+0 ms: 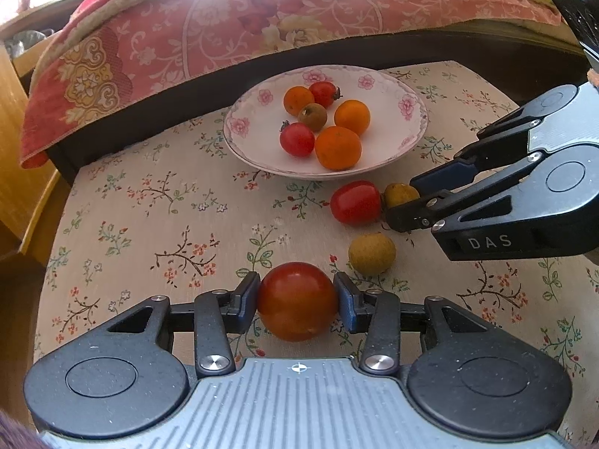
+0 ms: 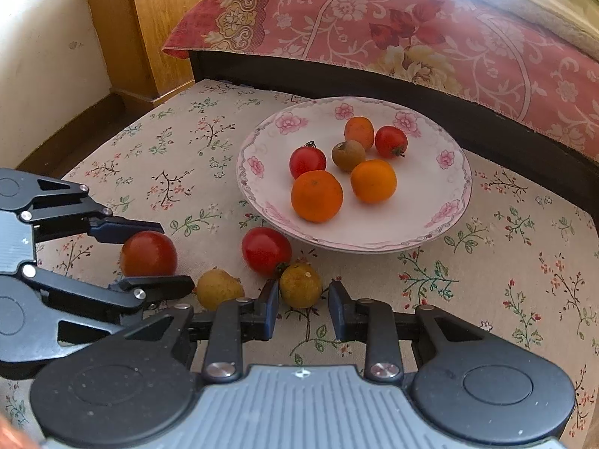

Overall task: Organize fruits
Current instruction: 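Lift the large tomato with the left tool while the right tool lifts the yellow-brown fruit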

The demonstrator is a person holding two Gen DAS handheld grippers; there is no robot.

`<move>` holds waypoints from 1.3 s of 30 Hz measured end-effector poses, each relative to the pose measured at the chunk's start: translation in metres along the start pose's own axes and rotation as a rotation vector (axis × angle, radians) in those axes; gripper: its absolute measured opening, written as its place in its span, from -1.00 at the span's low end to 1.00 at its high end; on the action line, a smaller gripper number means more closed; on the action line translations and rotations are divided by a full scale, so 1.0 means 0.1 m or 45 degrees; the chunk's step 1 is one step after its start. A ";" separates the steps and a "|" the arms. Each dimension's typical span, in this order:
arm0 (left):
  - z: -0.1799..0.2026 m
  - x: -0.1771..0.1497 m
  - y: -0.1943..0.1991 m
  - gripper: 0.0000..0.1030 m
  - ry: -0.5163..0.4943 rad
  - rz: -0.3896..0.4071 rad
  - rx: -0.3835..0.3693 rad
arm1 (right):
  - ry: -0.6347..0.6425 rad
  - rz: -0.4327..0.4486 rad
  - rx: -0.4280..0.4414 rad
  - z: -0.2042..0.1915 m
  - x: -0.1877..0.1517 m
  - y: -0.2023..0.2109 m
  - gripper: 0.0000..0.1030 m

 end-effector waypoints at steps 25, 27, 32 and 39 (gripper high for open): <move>0.07 -0.06 0.09 0.02 -0.024 -0.010 -0.020 | 0.006 0.021 0.009 0.00 -0.01 0.00 -0.34; 0.08 -0.06 0.08 0.01 -0.026 -0.014 -0.028 | 0.001 0.025 0.003 0.01 -0.01 0.00 -0.34; 0.07 -0.05 0.08 -0.03 -0.020 -0.013 -0.034 | 0.010 0.024 0.004 0.00 -0.01 0.00 -0.34; 0.06 -0.02 0.06 -0.02 -0.013 -0.005 -0.032 | 0.012 0.021 0.001 0.00 -0.01 0.00 -0.34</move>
Point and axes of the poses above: each gripper's, at about its wrist camera, not at the fingertips, and y roughly against the way its jaws point, z to its right, x to its top, the point moved 6 cm from there along -y, roughly the way its jaws point, and after that the axes turned 2 degrees about y, right-handed, at the moved point
